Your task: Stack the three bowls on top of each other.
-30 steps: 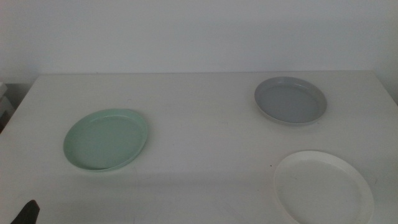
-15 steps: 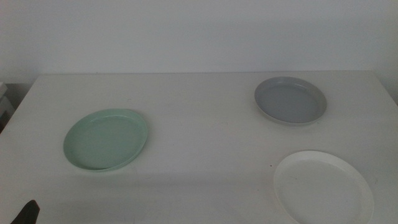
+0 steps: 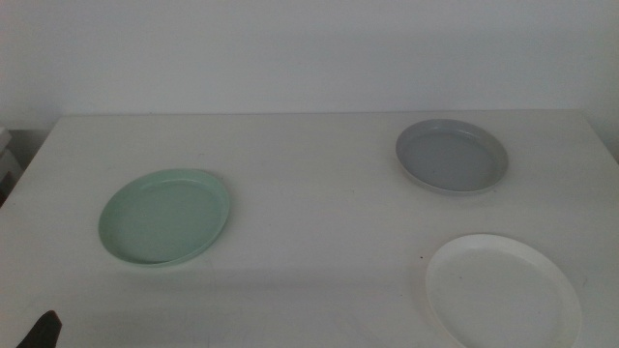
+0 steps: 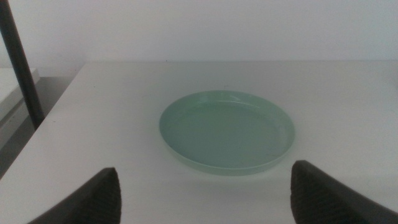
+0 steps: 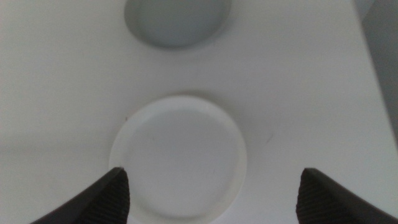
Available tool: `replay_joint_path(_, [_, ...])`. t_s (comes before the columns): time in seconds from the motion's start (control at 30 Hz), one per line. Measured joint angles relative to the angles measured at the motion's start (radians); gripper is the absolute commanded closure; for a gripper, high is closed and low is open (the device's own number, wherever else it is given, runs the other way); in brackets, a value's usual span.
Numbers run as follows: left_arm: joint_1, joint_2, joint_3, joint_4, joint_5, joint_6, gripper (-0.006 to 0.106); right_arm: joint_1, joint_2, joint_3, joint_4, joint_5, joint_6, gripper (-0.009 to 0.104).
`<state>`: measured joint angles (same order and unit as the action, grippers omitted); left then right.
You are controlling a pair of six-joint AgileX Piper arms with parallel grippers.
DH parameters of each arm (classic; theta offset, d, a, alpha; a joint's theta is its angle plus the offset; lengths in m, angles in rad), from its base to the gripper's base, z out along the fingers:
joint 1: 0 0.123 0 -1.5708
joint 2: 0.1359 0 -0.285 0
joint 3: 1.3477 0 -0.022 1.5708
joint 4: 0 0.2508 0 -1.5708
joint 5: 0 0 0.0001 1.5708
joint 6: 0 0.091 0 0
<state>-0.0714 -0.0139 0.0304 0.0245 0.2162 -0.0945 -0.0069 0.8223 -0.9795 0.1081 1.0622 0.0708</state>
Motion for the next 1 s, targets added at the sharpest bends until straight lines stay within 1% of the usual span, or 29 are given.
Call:
replay_joint_path(0.07, [0.0, 0.0, 0.0, 0.0, 0.0, 0.0, -0.004, 0.0, 0.059, -0.017, 0.008, 0.015, 0.0, 0.01])
replay_joint_path(0.4, [0.0, 0.0, 0.0, 0.0, 0.0, 0.0, -0.004, 0.0, 0.384, -0.025, 0.011, 0.019, 0.006, 0.01])
replay_joint_path(0.67, [0.0, 0.0, 0.0, 0.0, 0.0, 0.0, -0.004, 0.0, 0.566, -0.025, -0.006, 0.007, 0.007, 0.01])
replay_joint_path(0.87, [0.0, 0.0, 0.0, 0.0, 0.0, 0.0, -0.004, 0.0, 0.687, -0.025, -0.028, -0.081, 0.007, 0.01])
replay_joint_path(1.0, [0.0, 0.0, 0.0, 0.0, 0.0, 0.0, -0.004, 0.0, 0.774, -0.025, -0.031, -0.132, 0.007, 0.01])
